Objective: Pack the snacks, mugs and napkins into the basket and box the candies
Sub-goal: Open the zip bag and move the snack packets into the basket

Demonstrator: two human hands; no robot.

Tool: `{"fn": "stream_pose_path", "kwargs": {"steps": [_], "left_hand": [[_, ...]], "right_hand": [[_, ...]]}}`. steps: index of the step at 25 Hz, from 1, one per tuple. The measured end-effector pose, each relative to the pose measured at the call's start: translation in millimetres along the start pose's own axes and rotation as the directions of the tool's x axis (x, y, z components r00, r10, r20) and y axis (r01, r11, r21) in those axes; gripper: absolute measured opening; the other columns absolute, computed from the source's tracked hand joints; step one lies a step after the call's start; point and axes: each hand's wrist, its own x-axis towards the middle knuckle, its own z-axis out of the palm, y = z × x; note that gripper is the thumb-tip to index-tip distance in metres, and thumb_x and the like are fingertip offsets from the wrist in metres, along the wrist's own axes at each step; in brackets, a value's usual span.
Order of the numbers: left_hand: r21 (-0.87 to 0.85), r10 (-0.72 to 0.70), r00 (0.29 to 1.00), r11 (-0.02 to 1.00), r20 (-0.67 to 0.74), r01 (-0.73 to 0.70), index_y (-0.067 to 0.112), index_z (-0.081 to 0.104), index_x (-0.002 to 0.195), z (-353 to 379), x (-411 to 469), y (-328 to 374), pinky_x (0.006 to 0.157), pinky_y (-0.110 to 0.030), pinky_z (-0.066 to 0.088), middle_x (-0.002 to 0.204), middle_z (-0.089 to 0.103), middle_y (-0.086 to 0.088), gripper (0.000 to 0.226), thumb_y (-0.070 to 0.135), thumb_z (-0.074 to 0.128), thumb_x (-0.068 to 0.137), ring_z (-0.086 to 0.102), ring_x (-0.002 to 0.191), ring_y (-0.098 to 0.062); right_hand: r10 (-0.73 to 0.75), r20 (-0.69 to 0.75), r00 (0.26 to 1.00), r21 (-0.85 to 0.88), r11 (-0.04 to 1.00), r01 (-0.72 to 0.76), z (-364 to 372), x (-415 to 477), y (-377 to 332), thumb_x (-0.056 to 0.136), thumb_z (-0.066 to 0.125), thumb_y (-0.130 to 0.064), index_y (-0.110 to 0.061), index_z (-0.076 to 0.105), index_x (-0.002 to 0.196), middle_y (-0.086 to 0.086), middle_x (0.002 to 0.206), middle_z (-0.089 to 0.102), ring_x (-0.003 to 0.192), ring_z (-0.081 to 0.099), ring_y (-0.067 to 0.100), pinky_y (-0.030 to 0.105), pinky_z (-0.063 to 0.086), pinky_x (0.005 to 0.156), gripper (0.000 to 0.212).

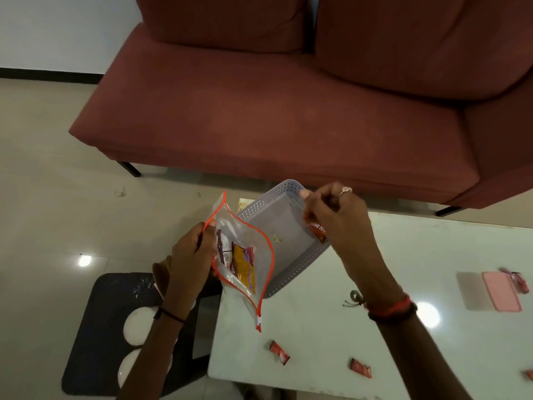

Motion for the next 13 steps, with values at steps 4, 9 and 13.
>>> {"fn": "stream_pose_path", "kwargs": {"steps": [4,9,13], "left_hand": [[0.030,0.010,1.000,0.999,0.014,-0.010,0.009,0.051,0.069,14.5,-18.5,12.4,0.056,-0.033,0.044,0.057,0.049,-0.005,0.030,0.023,0.043,0.094,0.049,0.054,-0.020],[0.074,0.094,0.993,0.992,0.072,-0.100,0.003,0.056,0.078,33.6,-42.1,24.8,0.049,-0.014,0.043,0.057,0.053,-0.005,0.026,0.021,0.045,0.094,0.052,0.050,-0.011],[0.062,0.138,0.985,0.988,0.100,-0.144,-0.001,0.060,0.091,56.6,-64.6,29.0,0.046,-0.005,0.040,0.059,0.046,0.005,0.026,0.023,0.048,0.091,0.049,0.053,-0.010]], "right_hand": [[0.209,0.476,0.855,-0.133,0.977,-0.165,36.5,-45.5,-3.7,0.095,0.042,-0.004,-0.002,0.063,0.101,0.018,0.105,0.066,0.100,0.065,0.028,0.033,0.052,0.091,0.022],[0.320,0.394,0.862,-0.488,0.867,-0.099,74.3,-17.6,43.5,0.093,0.044,-0.010,0.006,0.059,0.091,0.022,0.095,0.063,0.099,0.059,0.035,0.022,0.040,0.064,0.022],[0.372,0.323,0.870,-0.585,0.802,-0.125,81.0,-9.9,81.4,0.097,0.037,-0.012,-0.009,0.051,0.076,0.020,0.102,0.064,0.108,0.058,0.036,0.037,0.045,0.091,0.026]]}}
